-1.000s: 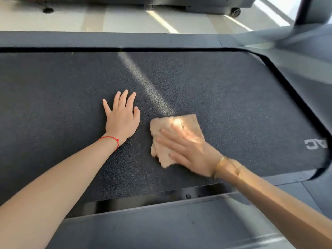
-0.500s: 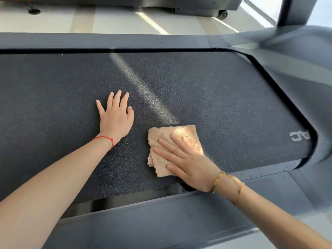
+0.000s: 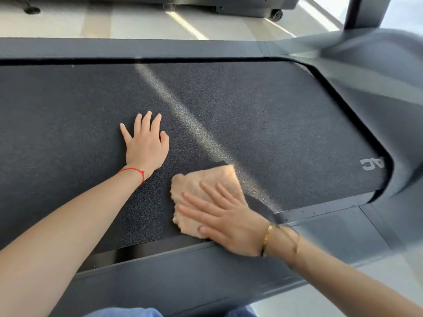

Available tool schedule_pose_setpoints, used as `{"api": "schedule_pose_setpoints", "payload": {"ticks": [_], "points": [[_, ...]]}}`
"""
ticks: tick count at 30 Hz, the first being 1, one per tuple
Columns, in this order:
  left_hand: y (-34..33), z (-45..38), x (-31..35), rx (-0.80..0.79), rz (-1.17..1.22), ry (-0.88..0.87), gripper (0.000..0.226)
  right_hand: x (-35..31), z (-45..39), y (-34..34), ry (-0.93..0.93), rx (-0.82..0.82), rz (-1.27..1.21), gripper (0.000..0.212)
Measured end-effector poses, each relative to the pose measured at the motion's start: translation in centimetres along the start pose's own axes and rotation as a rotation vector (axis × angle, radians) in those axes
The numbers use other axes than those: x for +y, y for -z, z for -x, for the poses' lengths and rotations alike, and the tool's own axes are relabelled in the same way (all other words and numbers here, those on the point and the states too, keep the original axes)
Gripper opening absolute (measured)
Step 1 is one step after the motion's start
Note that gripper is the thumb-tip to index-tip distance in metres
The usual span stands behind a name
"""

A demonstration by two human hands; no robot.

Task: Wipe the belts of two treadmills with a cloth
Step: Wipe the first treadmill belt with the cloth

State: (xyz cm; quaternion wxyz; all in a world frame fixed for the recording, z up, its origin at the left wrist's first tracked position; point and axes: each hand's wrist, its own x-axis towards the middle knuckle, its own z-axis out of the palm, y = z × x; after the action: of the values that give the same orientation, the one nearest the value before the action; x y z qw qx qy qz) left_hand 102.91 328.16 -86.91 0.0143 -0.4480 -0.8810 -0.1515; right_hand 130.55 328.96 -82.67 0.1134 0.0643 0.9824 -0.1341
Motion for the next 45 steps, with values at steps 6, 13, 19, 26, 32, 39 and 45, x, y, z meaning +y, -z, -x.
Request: {"api": "schedule_pose_setpoints", "payload": {"ticks": [6, 13, 19, 26, 32, 39, 45], "points": [[0.1, 0.0, -0.3, -0.015, 0.009, -0.004, 0.053, -0.3, 1.0, -0.4, -0.018, 0.016, 0.009, 0.052], [0.1, 0.0, -0.3, -0.019, 0.011, -0.007, 0.054, 4.1, 5.6, 0.1, -0.216, 0.042, -0.116, 0.053], [0.3, 0.3, -0.2, -0.026, 0.003, 0.003, 0.054, 8.1, 3.8, 0.8, -0.541, 0.223, -0.116, 0.053], [0.6, 0.6, 0.5, -0.057, 0.019, 0.011, 0.054, 4.5, -1.9, 0.5, -0.401, 0.193, -0.074, 0.054], [0.5, 0.5, 1.3, -0.075, 0.033, 0.033, 0.054, 5.7, 2.1, -0.1, -0.346, 0.215, -0.081, 0.054], [-0.3, -0.1, 6.6, -0.1, 0.083, -0.008, 0.055, 14.1, 1.0, 2.6, -0.641, 0.268, -0.093, 0.054], [-1.6, -1.0, 10.4, -0.085, 0.116, 0.043, 0.055, 11.3, 2.2, 0.2, -0.23, 0.198, -0.02, 0.052]]}}
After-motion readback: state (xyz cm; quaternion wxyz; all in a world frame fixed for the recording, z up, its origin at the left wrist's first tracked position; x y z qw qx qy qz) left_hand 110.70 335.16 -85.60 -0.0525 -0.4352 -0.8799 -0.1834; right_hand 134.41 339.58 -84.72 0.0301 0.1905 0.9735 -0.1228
